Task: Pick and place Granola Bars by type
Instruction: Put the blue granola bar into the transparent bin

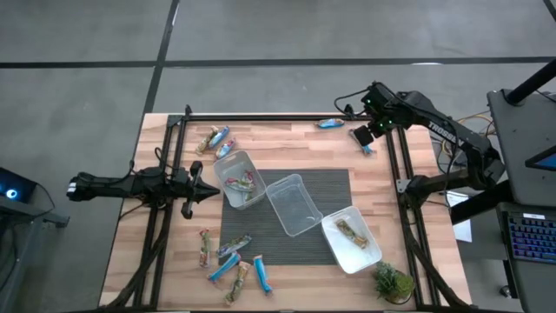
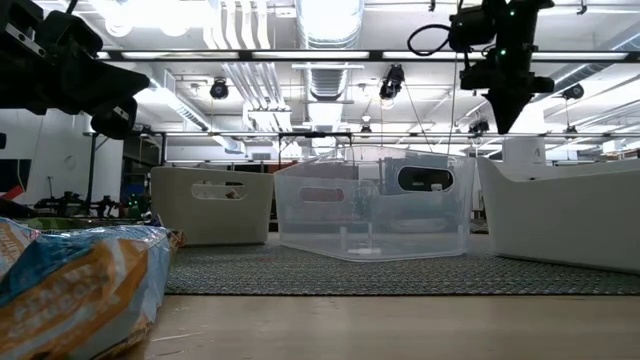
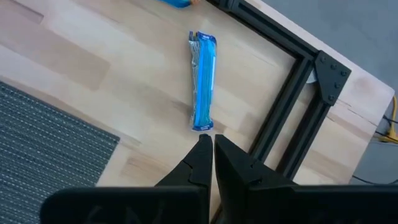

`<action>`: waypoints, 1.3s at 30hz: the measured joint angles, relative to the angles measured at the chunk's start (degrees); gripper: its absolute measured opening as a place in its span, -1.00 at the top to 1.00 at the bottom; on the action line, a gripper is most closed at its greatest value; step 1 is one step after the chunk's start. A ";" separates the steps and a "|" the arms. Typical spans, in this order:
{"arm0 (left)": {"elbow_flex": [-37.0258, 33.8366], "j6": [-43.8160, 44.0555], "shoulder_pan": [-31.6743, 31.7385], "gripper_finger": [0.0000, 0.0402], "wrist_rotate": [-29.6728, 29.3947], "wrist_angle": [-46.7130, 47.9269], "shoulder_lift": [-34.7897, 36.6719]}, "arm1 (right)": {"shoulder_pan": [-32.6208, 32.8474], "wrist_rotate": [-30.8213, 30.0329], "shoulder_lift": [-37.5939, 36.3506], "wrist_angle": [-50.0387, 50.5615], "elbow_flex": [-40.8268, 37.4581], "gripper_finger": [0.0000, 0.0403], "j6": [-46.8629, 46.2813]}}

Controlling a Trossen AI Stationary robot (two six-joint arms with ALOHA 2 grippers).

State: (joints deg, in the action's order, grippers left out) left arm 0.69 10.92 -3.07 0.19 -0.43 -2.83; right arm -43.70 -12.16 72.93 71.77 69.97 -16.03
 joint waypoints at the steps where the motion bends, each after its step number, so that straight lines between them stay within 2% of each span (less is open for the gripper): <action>1: 0.00 0.00 0.00 1.00 0.00 0.02 -0.02 | 0.02 0.00 0.00 -0.09 0.00 0.96 0.15; 12: -0.01 0.00 -0.01 1.00 0.00 0.01 -0.01 | -0.44 0.22 0.04 -0.06 -1.13 0.96 4.05; 17: -0.02 0.02 -0.02 1.00 0.00 0.00 -0.02 | -0.62 0.55 0.46 -0.79 -2.63 0.94 2.91; 23: 0.00 0.00 -0.02 1.00 0.00 0.00 -0.02 | -0.57 6.18 5.09 -1.16 -0.06 0.70 5.71; 30: -0.02 0.02 -0.02 1.00 0.00 0.02 0.00 | -0.91 6.11 12.11 -0.45 8.02 0.34 8.88; 39: -0.01 0.02 0.00 1.00 0.00 0.00 0.00 | -2.31 5.74 19.84 1.83 15.14 0.16 11.52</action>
State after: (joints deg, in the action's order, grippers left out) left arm 0.68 10.93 -3.08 0.19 -0.43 -2.84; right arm -46.00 -6.42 92.76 73.59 85.12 -4.51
